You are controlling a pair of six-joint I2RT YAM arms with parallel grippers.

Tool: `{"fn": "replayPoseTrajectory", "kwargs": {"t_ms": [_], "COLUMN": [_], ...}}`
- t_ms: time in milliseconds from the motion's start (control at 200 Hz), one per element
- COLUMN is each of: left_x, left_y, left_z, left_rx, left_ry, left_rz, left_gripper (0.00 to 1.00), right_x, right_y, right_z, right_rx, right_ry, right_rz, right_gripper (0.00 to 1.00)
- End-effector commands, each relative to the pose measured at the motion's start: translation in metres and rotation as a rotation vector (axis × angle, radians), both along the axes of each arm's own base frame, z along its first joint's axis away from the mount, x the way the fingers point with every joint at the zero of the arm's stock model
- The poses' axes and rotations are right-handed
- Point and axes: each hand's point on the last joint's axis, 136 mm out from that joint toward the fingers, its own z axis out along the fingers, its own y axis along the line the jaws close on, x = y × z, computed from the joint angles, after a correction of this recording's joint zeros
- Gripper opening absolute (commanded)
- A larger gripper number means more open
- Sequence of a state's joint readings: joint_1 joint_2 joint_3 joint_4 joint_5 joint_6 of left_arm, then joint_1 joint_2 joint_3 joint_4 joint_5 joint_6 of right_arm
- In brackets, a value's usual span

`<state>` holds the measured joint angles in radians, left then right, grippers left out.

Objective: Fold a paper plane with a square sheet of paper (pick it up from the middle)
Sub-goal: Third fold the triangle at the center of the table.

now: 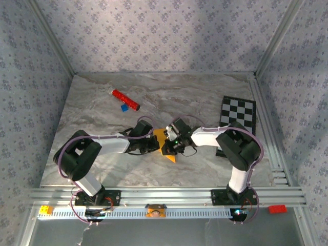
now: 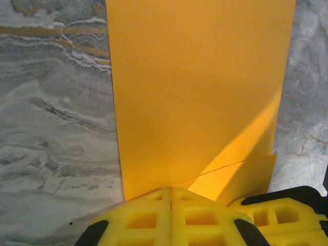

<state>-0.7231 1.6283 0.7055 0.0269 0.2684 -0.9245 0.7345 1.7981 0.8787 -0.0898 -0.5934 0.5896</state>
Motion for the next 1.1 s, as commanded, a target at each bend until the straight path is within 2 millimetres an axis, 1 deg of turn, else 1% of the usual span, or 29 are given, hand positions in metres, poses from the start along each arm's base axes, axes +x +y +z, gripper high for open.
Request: {"fn": "replayPoseTrajectory", "kwargs": {"t_ms": [0, 100, 275, 565, 635, 715, 825, 875, 970, 1005, 1094], "left_x": [-0.013, -0.012, -0.012, -0.011, -0.011, -0.011, -0.010, -0.010, -0.008, -0.007, -0.006], "left_y": [0.022, 0.022, 0.021, 0.019, 0.019, 0.018, 0.016, 0.016, 0.014, 0.013, 0.011], "left_z": [-0.030, -0.033, -0.036, -0.037, -0.037, -0.036, -0.033, -0.031, -0.027, -0.024, -0.021], "left_rx": [0.127, 0.135, 0.141, 0.140, 0.139, 0.135, 0.128, 0.126, 0.115, 0.111, 0.103], "left_ry": [0.054, 0.057, 0.065, 0.070, 0.070, 0.069, 0.064, 0.063, 0.051, 0.046, 0.041], "left_rz": [0.004, 0.000, -0.002, -0.010, -0.012, -0.013, -0.016, -0.016, -0.019, -0.020, -0.022], "left_gripper": [0.00, 0.00, 0.00, 0.00, 0.00, 0.00, 0.00, 0.00, 0.00, 0.00, 0.00], "right_x": [-0.019, -0.025, -0.029, -0.048, -0.049, -0.046, -0.035, -0.029, -0.016, -0.011, 0.002], "right_y": [-0.014, -0.018, -0.030, -0.057, -0.063, -0.065, -0.061, -0.060, -0.064, -0.066, -0.070], "right_z": [-0.008, -0.006, -0.003, -0.009, -0.009, -0.002, 0.019, 0.025, 0.026, 0.026, 0.020], "right_rx": [-0.018, -0.007, 0.013, 0.011, 0.016, 0.040, 0.079, 0.077, 0.025, 0.005, -0.060], "right_ry": [0.052, 0.055, 0.055, 0.075, 0.076, 0.069, 0.010, -0.023, -0.080, -0.095, -0.110], "right_rz": [0.025, 0.029, 0.007, -0.016, -0.028, -0.042, -0.051, -0.056, -0.076, -0.086, -0.125], "right_gripper": [0.05, 0.06, 0.07, 0.09, 0.09, 0.09, 0.10, 0.10, 0.11, 0.14, 0.16]}}
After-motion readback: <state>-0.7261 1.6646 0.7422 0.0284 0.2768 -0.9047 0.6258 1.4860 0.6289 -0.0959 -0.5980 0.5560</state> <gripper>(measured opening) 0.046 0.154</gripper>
